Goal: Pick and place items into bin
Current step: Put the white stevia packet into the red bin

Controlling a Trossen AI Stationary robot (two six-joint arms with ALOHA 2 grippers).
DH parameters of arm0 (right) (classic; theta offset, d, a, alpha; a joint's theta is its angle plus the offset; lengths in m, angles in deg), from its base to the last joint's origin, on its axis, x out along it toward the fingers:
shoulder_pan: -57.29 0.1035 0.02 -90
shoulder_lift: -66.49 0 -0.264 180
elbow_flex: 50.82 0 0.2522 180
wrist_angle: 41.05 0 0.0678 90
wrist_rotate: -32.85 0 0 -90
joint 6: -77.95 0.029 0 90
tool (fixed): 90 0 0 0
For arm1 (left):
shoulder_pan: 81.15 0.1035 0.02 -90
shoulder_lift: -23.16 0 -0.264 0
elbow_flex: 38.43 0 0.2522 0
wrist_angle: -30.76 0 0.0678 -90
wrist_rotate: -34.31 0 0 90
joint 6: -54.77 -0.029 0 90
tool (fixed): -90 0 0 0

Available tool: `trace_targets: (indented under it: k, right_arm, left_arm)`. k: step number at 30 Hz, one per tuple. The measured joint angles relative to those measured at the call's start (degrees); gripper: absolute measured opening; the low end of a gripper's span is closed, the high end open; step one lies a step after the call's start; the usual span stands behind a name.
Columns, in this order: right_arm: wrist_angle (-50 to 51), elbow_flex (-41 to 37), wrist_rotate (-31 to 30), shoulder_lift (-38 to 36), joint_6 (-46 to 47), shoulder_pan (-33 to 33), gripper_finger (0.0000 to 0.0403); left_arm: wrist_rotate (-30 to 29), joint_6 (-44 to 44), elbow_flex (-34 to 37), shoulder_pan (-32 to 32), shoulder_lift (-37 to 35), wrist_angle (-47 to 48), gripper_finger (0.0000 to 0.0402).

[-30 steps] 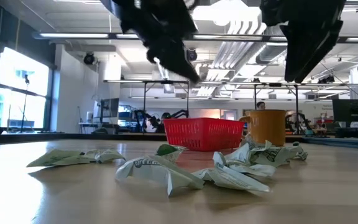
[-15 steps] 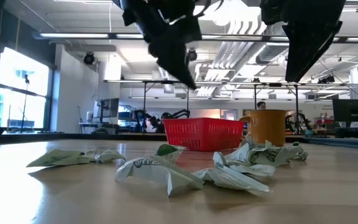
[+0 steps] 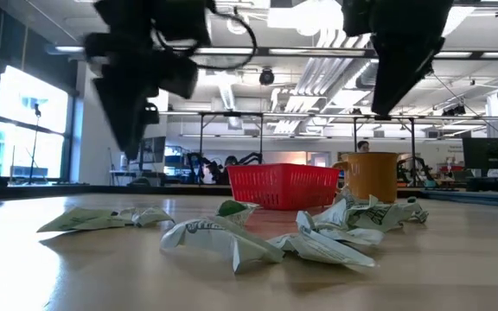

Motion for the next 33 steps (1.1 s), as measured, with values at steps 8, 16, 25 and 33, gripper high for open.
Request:
trace_targets:
  k: [8,16,25,33]
  right_arm:
    - [-5.12,0.0,4.13,0.0,-10.25,-2.11,0.0354]
    - [-5.61,0.0,5.79,0.02,-6.09,-2.3,0.0351]
    - [-5.16,0.0,5.55,0.02,-3.69,-2.19,0.035]
    - [-4.79,0.0,3.39,0.02,-4.76,-2.4,0.0349]
  left_arm:
    - [-11.92,-20.83,11.35,-17.96,-3.44,-25.46,0.0216]
    - [-11.52,-25.29,13.41,-17.97,2.07,-38.14,0.0216]
    - [-7.83,-29.77,13.22,-16.63,7.92,-40.99,0.0211]
    - [-8.11,-29.66,12.23,-14.58,7.6,-38.05,0.0071]
